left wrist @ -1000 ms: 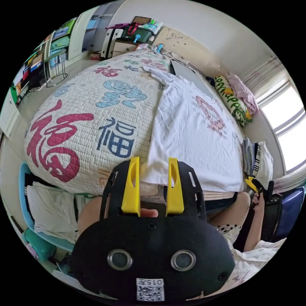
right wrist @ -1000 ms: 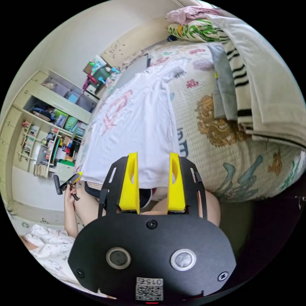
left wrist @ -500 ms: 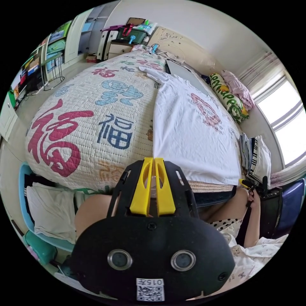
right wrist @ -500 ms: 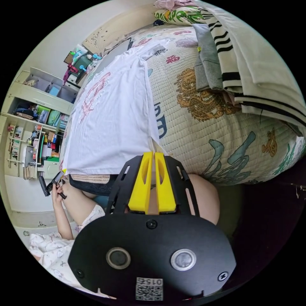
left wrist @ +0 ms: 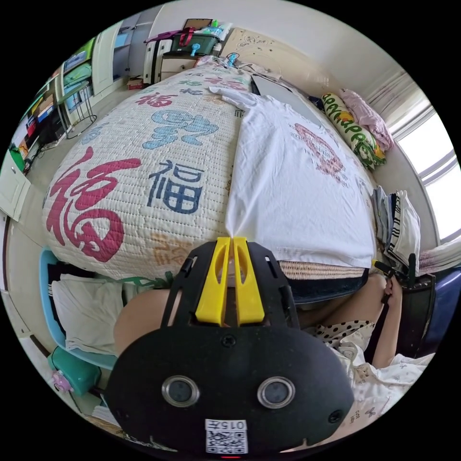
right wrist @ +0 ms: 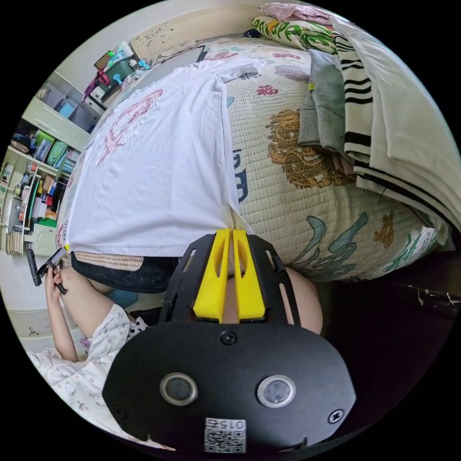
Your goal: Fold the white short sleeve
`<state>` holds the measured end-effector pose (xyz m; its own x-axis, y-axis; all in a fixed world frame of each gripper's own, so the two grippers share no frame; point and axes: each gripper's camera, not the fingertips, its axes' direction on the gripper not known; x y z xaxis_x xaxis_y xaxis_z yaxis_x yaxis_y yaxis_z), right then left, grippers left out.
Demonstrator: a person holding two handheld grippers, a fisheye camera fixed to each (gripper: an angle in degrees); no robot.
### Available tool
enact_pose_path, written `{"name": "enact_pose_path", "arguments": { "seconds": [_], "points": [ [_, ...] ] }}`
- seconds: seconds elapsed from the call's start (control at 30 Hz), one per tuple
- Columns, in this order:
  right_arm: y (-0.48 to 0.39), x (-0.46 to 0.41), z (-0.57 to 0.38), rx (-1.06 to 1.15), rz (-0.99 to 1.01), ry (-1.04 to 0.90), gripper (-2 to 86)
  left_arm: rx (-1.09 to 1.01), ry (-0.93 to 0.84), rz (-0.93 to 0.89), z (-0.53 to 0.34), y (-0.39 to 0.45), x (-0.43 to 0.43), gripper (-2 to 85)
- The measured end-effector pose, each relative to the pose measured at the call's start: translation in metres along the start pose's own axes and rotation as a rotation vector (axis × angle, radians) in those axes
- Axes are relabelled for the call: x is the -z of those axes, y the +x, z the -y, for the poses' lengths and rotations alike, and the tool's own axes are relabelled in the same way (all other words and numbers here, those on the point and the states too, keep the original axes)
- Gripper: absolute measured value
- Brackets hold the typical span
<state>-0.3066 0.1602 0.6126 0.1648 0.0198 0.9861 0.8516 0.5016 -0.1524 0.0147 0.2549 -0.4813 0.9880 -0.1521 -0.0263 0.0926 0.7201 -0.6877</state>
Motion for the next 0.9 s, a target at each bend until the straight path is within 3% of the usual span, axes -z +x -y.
{"name": "enact_pose_path", "arguments": {
  "seconds": [0.33, 0.6, 0.9],
  "points": [
    [-0.037, -0.108, 0.004, 0.128, -0.323, -0.002, 0.0, 0.034, -0.05, 0.04, 0.033, 0.017, -0.008, -0.6],
    [0.011, -0.14, 0.019, -0.017, -0.177, -0.011, 0.1, 0.055, -0.044, 0.075, 0.046, 0.025, 0.004, -0.7],
    [0.028, -0.165, 0.015, -0.019, -0.202, -0.005, 0.1, 0.072, -0.03, 0.048, 0.055, 0.017, 0.045, -0.6]
  ]
}}
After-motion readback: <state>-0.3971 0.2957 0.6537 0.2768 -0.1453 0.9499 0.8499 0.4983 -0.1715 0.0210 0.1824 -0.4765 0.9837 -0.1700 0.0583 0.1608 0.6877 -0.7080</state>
